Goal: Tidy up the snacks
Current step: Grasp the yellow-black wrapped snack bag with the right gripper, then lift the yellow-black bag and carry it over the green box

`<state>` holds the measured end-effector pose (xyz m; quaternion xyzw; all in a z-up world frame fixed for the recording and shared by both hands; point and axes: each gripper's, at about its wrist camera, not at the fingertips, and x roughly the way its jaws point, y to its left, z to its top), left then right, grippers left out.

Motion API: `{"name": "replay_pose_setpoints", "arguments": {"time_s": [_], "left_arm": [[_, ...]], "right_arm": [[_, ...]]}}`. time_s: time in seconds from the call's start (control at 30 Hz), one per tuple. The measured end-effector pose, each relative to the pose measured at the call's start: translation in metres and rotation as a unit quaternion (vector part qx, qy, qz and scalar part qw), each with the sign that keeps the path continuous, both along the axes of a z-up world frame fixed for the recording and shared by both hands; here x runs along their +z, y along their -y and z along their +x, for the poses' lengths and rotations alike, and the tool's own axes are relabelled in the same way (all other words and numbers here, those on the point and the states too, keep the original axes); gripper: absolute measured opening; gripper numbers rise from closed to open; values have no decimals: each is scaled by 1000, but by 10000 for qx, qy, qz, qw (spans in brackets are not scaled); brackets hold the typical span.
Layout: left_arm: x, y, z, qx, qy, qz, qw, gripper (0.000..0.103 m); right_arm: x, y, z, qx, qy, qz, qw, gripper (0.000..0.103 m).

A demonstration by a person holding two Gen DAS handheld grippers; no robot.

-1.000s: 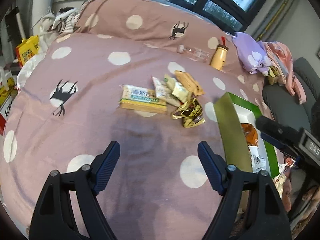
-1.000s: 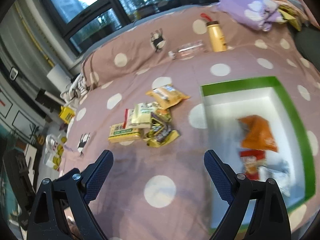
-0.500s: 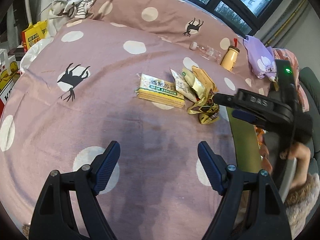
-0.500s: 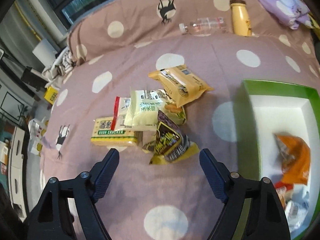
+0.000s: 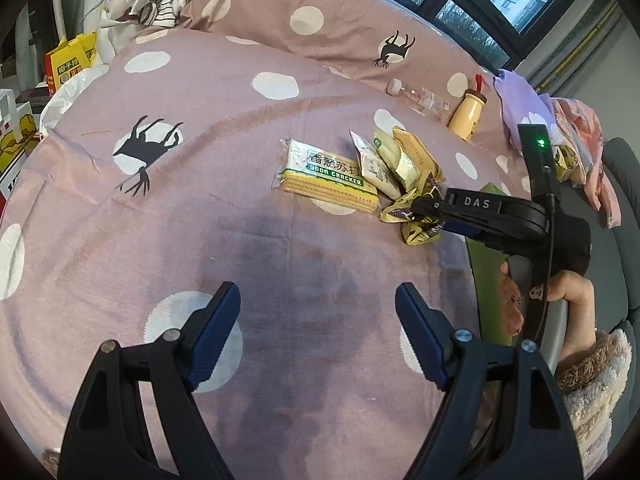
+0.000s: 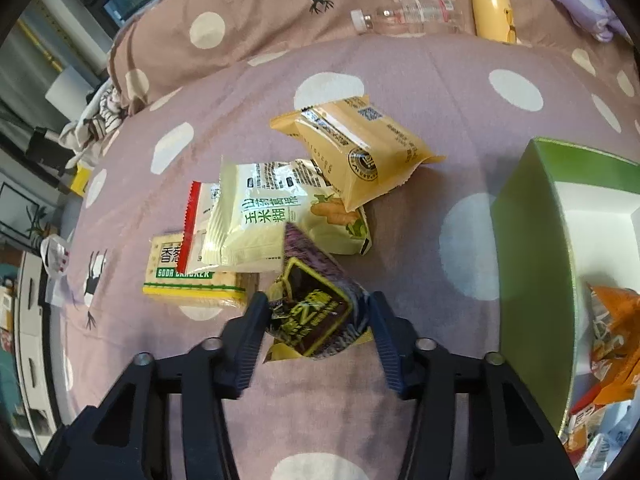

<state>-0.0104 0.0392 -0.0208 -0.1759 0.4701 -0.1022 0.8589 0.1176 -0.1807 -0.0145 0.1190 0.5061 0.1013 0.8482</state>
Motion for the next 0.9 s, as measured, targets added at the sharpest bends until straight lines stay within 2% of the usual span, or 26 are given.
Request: {"name": "replay_pose_setpoints", "arguments": {"time_s": [0.2, 0.33, 0.53, 0.73, 0.87, 0.9], "left_arm": [[1, 7, 1, -97, 11, -14, 10000, 80], [3, 14, -1, -205, 25, -16, 9998, 80], [-4, 31, -4, -452, -79, -54, 9989, 79], [-19, 50, -9, -776, -284, -59, 9966, 79], [-21, 58, -8, -905, -329, -90, 9953, 78], [-21, 60, -8, -913, -333, -91, 9952, 78]], "right_arm": [[1, 3, -16, 173, 3, 200, 9997, 41], [1, 5, -33, 256, -185, 644, 9974, 41], [4, -3, -70, 529, -303, 700, 9957, 41], [-8, -6, -84, 665, -454, 833, 9933, 41], [-9, 2, -85, 559, -503, 1099, 9911, 45], [-6, 6, -86, 498, -441, 1175, 9908, 51]]}}
